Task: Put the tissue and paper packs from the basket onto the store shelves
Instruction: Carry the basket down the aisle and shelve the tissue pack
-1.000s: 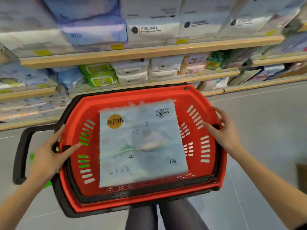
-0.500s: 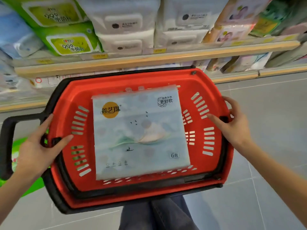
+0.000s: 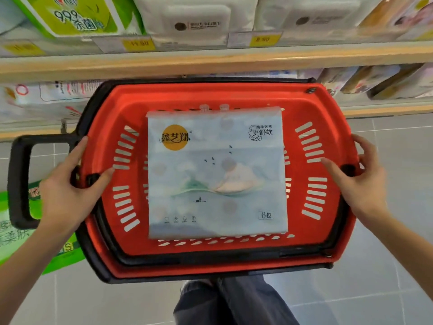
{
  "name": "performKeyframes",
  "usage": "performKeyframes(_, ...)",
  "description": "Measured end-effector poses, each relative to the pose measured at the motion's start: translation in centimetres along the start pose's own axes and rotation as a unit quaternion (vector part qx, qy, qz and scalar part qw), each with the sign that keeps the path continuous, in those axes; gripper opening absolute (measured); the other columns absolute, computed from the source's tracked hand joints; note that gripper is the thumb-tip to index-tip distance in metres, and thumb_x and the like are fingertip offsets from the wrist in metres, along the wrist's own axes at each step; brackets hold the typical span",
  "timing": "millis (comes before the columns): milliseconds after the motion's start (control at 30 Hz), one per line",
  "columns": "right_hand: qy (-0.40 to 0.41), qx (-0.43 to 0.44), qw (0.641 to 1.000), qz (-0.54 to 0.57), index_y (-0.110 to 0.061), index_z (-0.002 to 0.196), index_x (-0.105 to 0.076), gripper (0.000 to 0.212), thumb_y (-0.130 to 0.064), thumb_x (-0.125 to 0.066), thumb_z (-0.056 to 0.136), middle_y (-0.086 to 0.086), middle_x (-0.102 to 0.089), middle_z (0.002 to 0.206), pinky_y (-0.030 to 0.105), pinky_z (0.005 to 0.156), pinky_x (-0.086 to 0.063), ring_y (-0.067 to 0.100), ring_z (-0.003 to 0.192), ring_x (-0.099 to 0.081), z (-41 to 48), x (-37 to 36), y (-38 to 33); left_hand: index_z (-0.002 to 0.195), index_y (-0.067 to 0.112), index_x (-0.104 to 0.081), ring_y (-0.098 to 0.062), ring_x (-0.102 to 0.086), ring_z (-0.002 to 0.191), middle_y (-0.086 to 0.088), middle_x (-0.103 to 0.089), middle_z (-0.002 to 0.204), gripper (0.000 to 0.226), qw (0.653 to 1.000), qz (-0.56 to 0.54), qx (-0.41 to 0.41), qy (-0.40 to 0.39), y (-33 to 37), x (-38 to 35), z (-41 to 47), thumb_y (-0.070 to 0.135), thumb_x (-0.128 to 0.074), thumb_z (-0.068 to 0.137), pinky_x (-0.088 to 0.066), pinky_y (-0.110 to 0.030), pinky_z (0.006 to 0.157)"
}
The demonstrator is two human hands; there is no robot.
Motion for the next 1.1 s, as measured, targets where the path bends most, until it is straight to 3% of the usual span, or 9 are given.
performKeyframes(100,0.006,-0.003,1.000,-0.002,-0.039,0.128,-0.036,0.062,-0.037,-0.070,0.077,-0.012,-0.056,0.103,0.028,0.068,-0.053,0.007,0.088,-0.062,0.3,0.0,0.0,0.131,0.061,-0.029,-0.016,-0.057,0.113,0.008,-0.055,0.123,0.070,1.000,0.000,-0.004,0.008,-0.1,0.0,0.1,0.055,-0.066,0.072,-0.044,-0.042,0.100)
performKeyframes(233,0.008,0.004,1.000,-0.021,-0.033,0.131,-0.035,0.062,-0.034,-0.068,0.079,-0.034,-0.044,0.095,0.016,0.062,-0.045,-0.011,0.077,-0.056,0.3,0.0,-0.2,0.128,0.064,-0.026,-0.021,-0.057,0.110,0.010,-0.056,0.110,0.067,1.000,0.016,-0.019,0.010,0.7,0.3,-0.3,0.047,-0.065,0.076,-0.045,-0.044,0.098)
performKeyframes(433,-0.074,-0.013,0.996,-0.042,-0.039,0.132,-0.024,0.062,-0.039,-0.061,0.082,-0.005,-0.057,0.110,0.025,0.063,-0.053,0.009,0.086,-0.063,0.5,0.1,-0.2,0.136,0.057,-0.014,-0.029,-0.056,0.102,-0.016,-0.052,0.128,0.076,0.995,0.070,-0.004,-0.074,1.8,0.8,-0.5,0.048,-0.060,0.076,-0.045,-0.041,0.087)
performKeyframes(533,-0.124,-0.026,0.988,-0.089,-0.045,0.135,-0.014,0.076,-0.041,-0.064,0.079,0.008,-0.049,0.131,0.049,0.085,-0.053,0.027,0.106,-0.059,0.3,0.4,0.1,0.144,0.045,-0.011,-0.035,-0.047,0.118,-0.022,-0.047,0.129,0.084,0.988,0.083,0.015,-0.126,2.5,1.1,-0.8,0.046,-0.065,0.079,-0.038,-0.044,0.097)
performKeyframes(633,-0.130,-0.069,0.985,-0.093,-0.042,0.137,-0.016,0.079,-0.044,-0.065,0.076,0.011,-0.046,0.133,0.057,0.090,-0.048,0.032,0.114,-0.054,-0.6,1.1,-0.1,0.147,0.037,-0.009,-0.035,-0.024,0.139,-0.026,-0.025,0.146,0.087,0.982,0.104,0.028,-0.157,3.9,1.5,-1.8,0.032,-0.066,0.081,-0.025,-0.047,0.111)
performKeyframes(733,-0.110,-0.072,0.984,-0.122,-0.031,0.139,-0.021,0.077,-0.039,-0.066,0.076,0.012,-0.043,0.136,0.054,0.094,-0.046,0.033,0.120,-0.048,-2.2,1.5,-1.1,0.146,0.038,-0.006,-0.029,0.001,0.145,-0.020,0.000,0.155,0.089,0.980,0.123,-0.013,-0.159,5.3,1.9,-3.4,0.027,-0.067,0.081,-0.012,-0.047,0.115)
performKeyframes(833,-0.106,0.012,0.981,-0.164,-0.022,0.142,-0.022,0.076,-0.027,-0.066,0.080,0.014,-0.035,0.142,0.047,0.099,-0.040,0.031,0.126,-0.042,-4.5,0.6,-3.1,0.144,0.037,-0.015,-0.026,-0.006,0.145,-0.016,-0.010,0.155,0.082,0.979,0.097,-0.075,-0.165,6.6,1.3,-5.0,0.023,-0.066,0.082,-0.014,-0.040,0.115)
performKeyframes(933,-0.175,0.071,0.968,-0.165,-0.020,0.144,-0.023,0.075,-0.022,-0.065,0.082,0.013,-0.031,0.146,0.034,0.103,-0.030,0.028,0.133,-0.033,-6.3,-2.4,-4.5,0.145,0.034,-0.020,-0.023,-0.016,0.143,-0.014,-0.021,0.152,0.076,0.973,0.078,-0.082,-0.202,7.5,-0.7,-6.3,0.027,-0.064,0.083,-0.016,-0.028,0.109)
performKeyframes(1100,-0.260,0.102,0.950,-0.137,-0.030,0.144,-0.019,0.078,-0.040,-0.064,0.080,0.014,-0.032,0.144,0.028,0.096,-0.030,0.027,0.132,-0.032,-5.8,-7.2,-4.4,0.140,0.053,-0.007,-0.020,-0.004,0.145,-0.009,-0.012,0.155,0.079,0.957,0.049,-0.034,-0.284,6.7,-4.7,-6.3,0.046,-0.061,0.082,-0.021,-0.045,0.113)
Point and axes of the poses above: each hand's wrist, its own z-axis towards the middle knuckle, its own x-axis out of the back of the hand, y = z × x, the point moved 5 cm from there along z, towards the middle knuckle
